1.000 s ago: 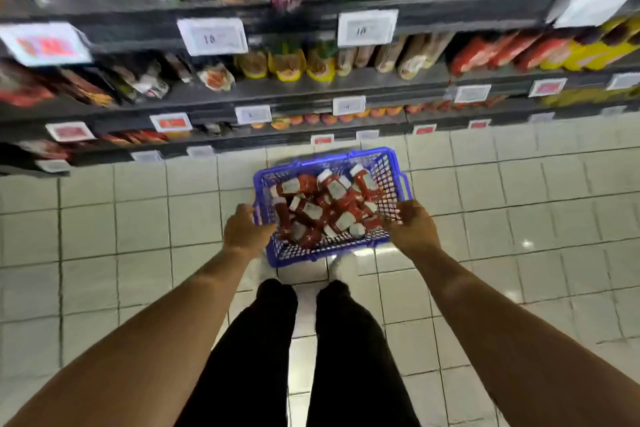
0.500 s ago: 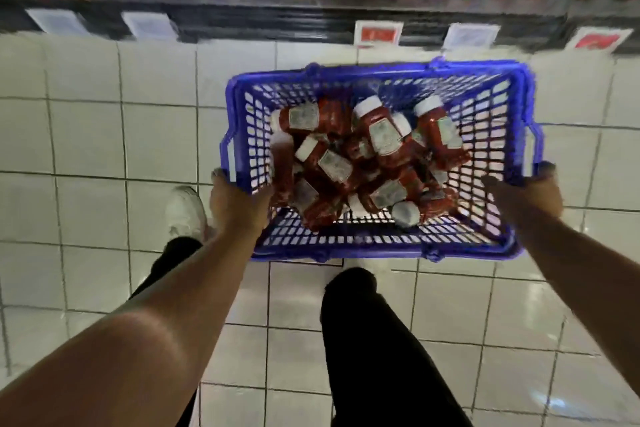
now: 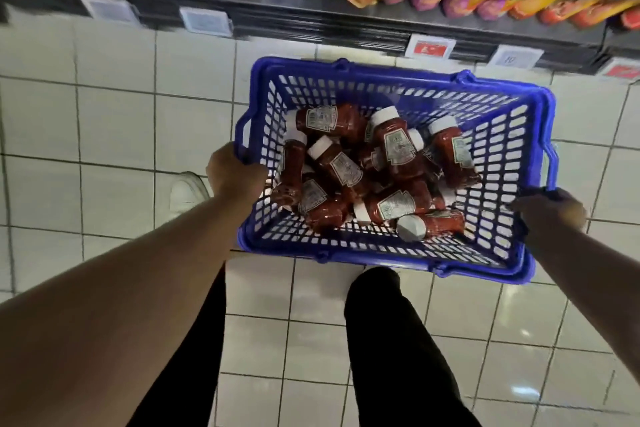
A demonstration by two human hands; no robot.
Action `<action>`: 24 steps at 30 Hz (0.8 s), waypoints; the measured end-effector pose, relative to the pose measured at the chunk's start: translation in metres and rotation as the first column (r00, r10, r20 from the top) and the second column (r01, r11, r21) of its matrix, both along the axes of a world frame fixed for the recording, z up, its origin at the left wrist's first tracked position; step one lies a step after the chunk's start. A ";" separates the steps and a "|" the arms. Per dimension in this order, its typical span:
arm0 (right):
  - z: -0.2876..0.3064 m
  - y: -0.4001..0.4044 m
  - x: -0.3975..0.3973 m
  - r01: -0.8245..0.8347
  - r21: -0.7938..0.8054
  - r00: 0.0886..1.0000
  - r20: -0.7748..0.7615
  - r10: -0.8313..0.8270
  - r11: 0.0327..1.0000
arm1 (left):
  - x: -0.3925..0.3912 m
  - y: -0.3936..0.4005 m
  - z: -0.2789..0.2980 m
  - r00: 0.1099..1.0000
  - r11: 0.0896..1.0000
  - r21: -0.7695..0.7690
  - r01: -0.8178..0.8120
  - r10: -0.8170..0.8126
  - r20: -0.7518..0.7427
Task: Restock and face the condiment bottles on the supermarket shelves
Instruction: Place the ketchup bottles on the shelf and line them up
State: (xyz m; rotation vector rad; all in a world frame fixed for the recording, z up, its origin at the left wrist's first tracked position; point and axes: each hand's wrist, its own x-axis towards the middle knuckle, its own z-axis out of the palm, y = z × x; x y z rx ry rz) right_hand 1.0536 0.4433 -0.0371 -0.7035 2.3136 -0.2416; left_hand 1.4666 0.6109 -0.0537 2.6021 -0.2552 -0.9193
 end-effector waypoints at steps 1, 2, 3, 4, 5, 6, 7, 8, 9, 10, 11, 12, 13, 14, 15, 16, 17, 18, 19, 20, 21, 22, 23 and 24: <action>0.005 0.007 0.014 0.019 -0.002 1.000 0.009 -0.019 1.000 | 0.013 0.008 0.007 1.000 1.000 -0.002 -0.003 0.003 0.004; 0.010 0.014 0.027 0.035 0.002 0.999 0.020 -0.035 0.999 | 0.027 0.016 0.014 1.000 1.000 -0.003 -0.008 0.008 0.003; 0.014 0.020 0.040 0.048 0.005 0.999 0.025 -0.048 0.999 | 0.043 0.023 0.022 1.000 1.000 -0.005 -0.012 0.012 0.001; 0.019 0.025 0.054 0.053 0.006 0.998 0.022 -0.053 0.999 | 0.059 0.028 0.030 1.000 1.000 -0.004 -0.013 0.013 0.002; 0.025 0.031 0.069 0.051 0.009 0.998 0.020 -0.052 0.999 | 0.076 0.033 0.039 1.000 1.000 0.000 -0.013 0.013 0.005; 0.031 0.037 0.086 0.051 0.015 0.998 0.026 -0.052 0.999 | 0.095 0.036 0.047 1.000 1.000 0.001 -0.016 0.016 0.009; 0.037 0.042 0.103 0.053 0.023 0.998 0.035 -0.054 0.998 | 0.113 0.038 0.055 1.000 1.000 0.001 -0.017 0.017 0.013; 0.042 0.049 0.119 0.054 0.026 0.998 0.042 -0.055 0.998 | 0.131 0.039 0.061 1.000 1.000 0.006 -0.015 0.015 0.016; 0.046 0.055 0.136 0.054 0.023 0.997 0.048 -0.055 0.998 | 0.149 0.041 0.066 1.000 1.000 0.010 -0.009 0.009 0.016; 0.050 0.061 0.154 0.057 0.022 0.997 0.059 -0.058 0.998 | 0.166 0.041 0.071 1.000 1.000 0.007 -0.001 0.001 0.011; 0.052 0.065 0.171 0.061 0.025 0.996 0.067 -0.063 0.998 | 0.183 0.042 0.073 1.000 1.000 0.005 0.007 -0.007 0.002; 0.052 0.069 0.187 0.067 0.026 0.995 0.074 -0.069 0.997 | 0.199 0.043 0.075 1.000 1.000 0.003 0.012 -0.012 -0.008; 0.049 0.071 0.203 0.077 0.027 0.993 0.086 -0.079 0.997 | 0.215 0.044 0.076 1.000 1.000 -0.003 0.009 -0.010 -0.016; 0.043 0.073 0.217 0.082 0.033 0.991 0.103 -0.085 0.996 | 0.229 0.046 0.074 1.000 1.000 -0.010 0.003 -0.004 -0.024; 0.037 0.073 0.229 0.080 0.046 0.989 0.118 -0.085 0.996 | 0.242 0.047 0.070 1.000 1.000 -0.008 -0.002 0.001 -0.029; 0.029 0.074 0.238 0.074 0.051 0.989 0.120 -0.080 0.996 | 0.252 0.048 0.063 1.000 1.000 0.000 0.000 0.000 -0.031; 0.019 0.074 0.245 0.064 0.049 0.991 0.114 -0.069 0.997 | 0.261 0.050 0.054 0.999 1.000 0.010 0.006 -0.006 -0.032; 0.009 0.073 0.252 0.051 0.047 0.992 0.117 -0.056 0.998 | 0.269 0.052 0.045 1.000 1.000 0.017 0.006 -0.006 -0.030; -0.001 0.071 0.260 0.038 0.041 0.990 0.131 -0.043 0.998 | 0.275 0.055 0.036 1.000 1.000 0.016 -0.002 0.002 -0.022; -0.011 0.069 0.265 0.016 0.033 0.990 0.138 -0.021 0.999 | 0.280 0.056 0.027 1.000 1.000 0.012 -0.010 0.010 -0.016; -0.021 0.065 0.269 -0.011 0.022 0.992 0.128 0.008 1.000 | 0.283 0.057 0.019 1.000 1.000 0.014 -0.013 0.014 -0.018; -0.029 0.061 0.271 -0.042 0.015 0.993 0.115 0.040 0.999 | 0.285 0.056 0.012 1.000 1.000 0.019 -0.014 0.014 -0.027; -0.035 0.058 0.274 -0.064 0.018 0.992 0.112 0.061 0.998 | 0.287 0.056 0.006 0.999 0.999 0.031 -0.017 0.018 -0.035; -0.039 0.055 0.275 -0.075 0.023 0.991 0.115 0.072 0.997 | 0.288 0.057 0.002 0.999 0.999 0.045 -0.022 0.024 -0.044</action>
